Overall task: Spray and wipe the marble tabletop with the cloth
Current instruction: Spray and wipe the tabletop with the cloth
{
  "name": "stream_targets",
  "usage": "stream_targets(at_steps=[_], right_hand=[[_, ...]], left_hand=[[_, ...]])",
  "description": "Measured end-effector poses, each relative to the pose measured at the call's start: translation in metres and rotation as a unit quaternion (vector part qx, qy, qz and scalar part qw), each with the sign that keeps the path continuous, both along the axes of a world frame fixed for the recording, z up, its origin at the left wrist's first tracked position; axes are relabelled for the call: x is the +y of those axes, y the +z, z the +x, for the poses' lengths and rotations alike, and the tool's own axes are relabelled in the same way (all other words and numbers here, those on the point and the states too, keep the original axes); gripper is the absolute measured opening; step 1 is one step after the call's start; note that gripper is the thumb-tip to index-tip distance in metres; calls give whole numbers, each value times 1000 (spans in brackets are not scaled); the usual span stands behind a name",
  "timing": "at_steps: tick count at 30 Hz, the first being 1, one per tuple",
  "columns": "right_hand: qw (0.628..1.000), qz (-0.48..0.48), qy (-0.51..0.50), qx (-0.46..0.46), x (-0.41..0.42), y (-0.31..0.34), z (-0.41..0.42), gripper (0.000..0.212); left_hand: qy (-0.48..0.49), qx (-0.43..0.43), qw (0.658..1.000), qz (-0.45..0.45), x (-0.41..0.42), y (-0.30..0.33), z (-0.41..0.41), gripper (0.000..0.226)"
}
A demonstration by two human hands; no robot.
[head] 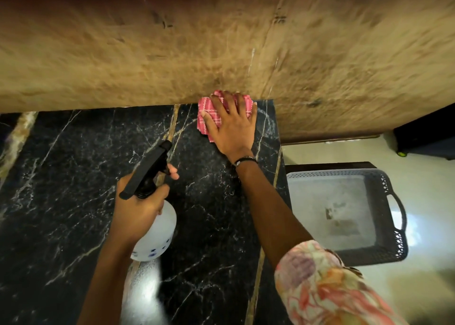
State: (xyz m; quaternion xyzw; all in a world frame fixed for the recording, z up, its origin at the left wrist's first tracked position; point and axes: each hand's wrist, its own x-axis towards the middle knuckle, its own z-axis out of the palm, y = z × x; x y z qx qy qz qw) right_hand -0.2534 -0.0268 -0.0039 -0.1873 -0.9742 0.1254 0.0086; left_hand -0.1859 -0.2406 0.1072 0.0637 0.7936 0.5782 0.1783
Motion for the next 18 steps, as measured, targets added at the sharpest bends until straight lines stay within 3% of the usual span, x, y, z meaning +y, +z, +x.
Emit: stream_targets(at_steps=[10,18], right_hand=[[973,46,-227,-2,19,0,68,63],[973,28,-228,-11,44,-1,8,62]], left_hand=[[-11,13,1000,-23,1,-3,1,26],[-20,27,999,0,-4,0,-1,22]])
